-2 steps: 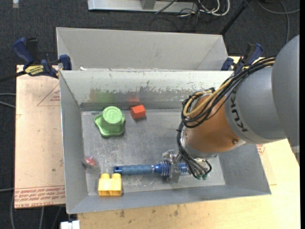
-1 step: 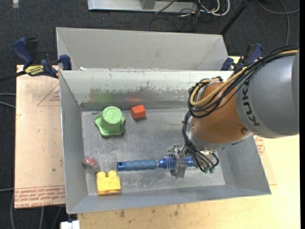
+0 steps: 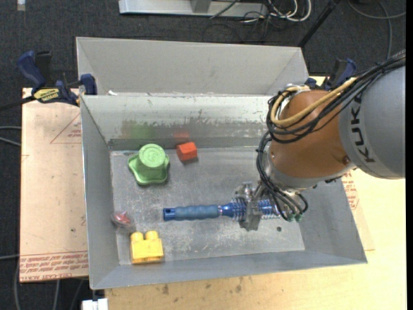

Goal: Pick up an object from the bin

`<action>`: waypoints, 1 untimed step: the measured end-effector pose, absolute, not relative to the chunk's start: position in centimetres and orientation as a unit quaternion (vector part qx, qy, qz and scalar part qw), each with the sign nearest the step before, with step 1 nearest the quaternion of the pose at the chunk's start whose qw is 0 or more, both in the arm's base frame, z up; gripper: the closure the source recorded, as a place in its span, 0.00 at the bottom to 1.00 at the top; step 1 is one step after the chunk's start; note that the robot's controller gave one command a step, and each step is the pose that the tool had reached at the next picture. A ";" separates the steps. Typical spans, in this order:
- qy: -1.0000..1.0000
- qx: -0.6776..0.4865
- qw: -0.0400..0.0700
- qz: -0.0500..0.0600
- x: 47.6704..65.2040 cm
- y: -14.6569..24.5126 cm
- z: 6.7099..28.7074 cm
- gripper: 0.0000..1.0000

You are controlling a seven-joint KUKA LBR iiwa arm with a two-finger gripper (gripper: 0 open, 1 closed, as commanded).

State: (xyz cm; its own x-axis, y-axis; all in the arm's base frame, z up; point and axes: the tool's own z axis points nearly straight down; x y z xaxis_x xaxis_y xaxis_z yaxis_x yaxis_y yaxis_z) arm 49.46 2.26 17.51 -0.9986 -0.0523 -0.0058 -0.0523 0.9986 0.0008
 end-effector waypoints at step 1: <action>1.000 -0.027 0.001 0.000 49.5 2.3 18.7 1.00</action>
Offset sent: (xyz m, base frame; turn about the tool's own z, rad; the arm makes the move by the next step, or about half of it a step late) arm -0.0001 -0.0001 0.0124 0.0000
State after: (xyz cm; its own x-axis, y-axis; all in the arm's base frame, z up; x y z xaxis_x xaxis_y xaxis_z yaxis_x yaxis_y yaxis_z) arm 49.52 2.27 18.72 -0.9986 -0.0537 -0.0023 -0.0537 0.9986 0.0005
